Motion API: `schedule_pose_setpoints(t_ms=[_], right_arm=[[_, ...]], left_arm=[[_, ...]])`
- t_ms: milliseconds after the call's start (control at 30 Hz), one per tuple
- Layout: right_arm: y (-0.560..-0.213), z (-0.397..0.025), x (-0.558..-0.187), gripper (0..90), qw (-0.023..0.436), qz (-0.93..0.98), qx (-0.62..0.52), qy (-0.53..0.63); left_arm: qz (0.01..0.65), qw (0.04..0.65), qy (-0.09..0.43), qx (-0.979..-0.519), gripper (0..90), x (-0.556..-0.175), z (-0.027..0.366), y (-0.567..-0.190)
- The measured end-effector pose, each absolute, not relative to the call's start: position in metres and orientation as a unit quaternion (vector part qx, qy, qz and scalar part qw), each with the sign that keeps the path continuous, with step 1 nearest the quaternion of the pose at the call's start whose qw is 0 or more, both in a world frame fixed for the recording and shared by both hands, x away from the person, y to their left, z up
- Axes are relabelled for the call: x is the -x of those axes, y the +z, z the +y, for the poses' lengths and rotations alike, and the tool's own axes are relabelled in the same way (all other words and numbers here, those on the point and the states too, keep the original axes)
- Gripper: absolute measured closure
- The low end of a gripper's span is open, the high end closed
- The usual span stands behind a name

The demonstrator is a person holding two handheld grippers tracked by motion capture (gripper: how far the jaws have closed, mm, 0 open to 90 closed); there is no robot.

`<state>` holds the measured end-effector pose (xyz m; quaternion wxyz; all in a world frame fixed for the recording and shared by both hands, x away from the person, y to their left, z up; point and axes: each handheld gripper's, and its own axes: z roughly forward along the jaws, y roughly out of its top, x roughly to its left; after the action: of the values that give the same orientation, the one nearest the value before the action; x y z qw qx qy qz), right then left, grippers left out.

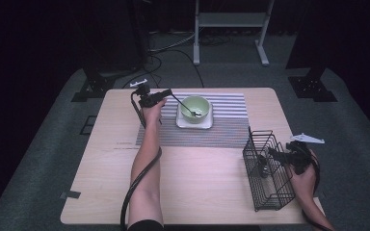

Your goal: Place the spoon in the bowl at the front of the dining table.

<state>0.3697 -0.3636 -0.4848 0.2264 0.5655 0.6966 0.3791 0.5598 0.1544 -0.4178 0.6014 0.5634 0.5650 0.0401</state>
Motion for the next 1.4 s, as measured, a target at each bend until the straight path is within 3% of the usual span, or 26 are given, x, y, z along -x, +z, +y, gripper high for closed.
schedule_pose_setpoints(t_ms=[467, 900, 1400], right_arm=[[-0.485, -0.363, -0.372, 16.0, 0.226, 0.698, -0.564, 0.379], [-0.485, -0.362, -0.371, 16.1, 0.229, 0.697, -0.567, 0.375], [-0.485, -0.361, -0.373, 16.0, 0.23, 0.698, -0.567, 0.373]], left_arm=[[0.551, 0.6, 0.038, -0.578, 60.7, -0.548, 0.16, -0.423], [0.532, 0.601, 0.032, -0.596, 41.7, -0.527, 0.157, -0.428], [0.499, 0.598, 0.019, -0.627, 28.7, -0.501, 0.149, -0.43]])
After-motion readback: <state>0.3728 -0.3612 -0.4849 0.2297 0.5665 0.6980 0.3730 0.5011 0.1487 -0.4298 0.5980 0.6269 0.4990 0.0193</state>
